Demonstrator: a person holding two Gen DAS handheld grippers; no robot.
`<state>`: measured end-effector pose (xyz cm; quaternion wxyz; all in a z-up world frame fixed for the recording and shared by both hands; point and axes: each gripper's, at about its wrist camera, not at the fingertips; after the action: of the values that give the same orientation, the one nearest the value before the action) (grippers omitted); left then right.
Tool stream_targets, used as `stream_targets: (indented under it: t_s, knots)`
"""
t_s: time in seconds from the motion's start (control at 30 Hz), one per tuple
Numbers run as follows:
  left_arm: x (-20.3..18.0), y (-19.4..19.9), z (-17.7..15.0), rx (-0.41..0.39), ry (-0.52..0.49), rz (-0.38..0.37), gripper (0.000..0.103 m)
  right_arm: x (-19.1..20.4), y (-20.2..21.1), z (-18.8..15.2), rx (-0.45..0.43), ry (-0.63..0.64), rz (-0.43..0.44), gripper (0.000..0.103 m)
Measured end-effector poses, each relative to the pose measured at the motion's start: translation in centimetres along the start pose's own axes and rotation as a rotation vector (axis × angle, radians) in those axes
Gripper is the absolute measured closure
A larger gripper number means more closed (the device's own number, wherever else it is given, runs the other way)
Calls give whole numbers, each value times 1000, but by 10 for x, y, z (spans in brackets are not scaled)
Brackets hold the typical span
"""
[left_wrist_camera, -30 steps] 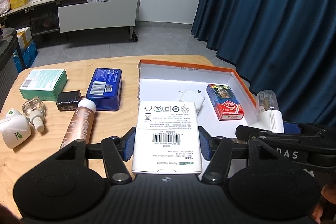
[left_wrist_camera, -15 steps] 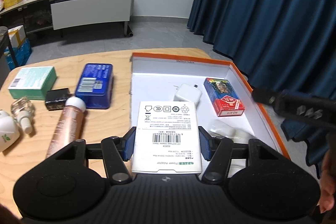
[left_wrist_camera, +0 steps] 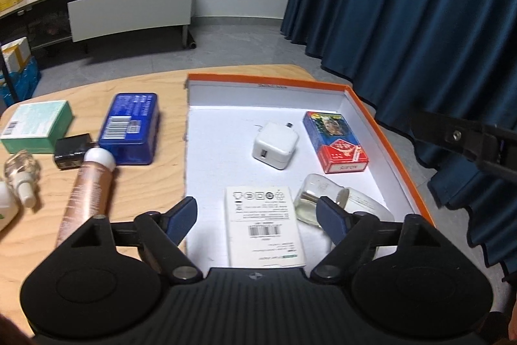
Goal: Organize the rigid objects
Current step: 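Lower and release the barcode box and diffuser into the lid with both grippers, then move the left tool to the white plug-in diffuser while the right moves to the bronze bottle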
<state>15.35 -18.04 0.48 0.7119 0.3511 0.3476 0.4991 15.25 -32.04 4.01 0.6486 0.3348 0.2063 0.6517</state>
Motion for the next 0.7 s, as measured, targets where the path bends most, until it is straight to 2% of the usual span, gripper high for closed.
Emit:
stream_targets:
  t_s: [0.27,0.7]
  knots:
    - [18,25,-9,-32,38,45,16,23,6,-5,23,34,20,15]
    - [76,57,-29,-63,141,121,16,80,-2,-19,84,115,108,13]
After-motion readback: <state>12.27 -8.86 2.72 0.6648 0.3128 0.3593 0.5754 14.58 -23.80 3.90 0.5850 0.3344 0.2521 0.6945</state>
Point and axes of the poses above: each gripper's, at about its wrist camera, not at the fingertips, and y roughly against the way its jaws point, x to its left, z to its top, and after that the axes turned 13 degrees about x, right-handed
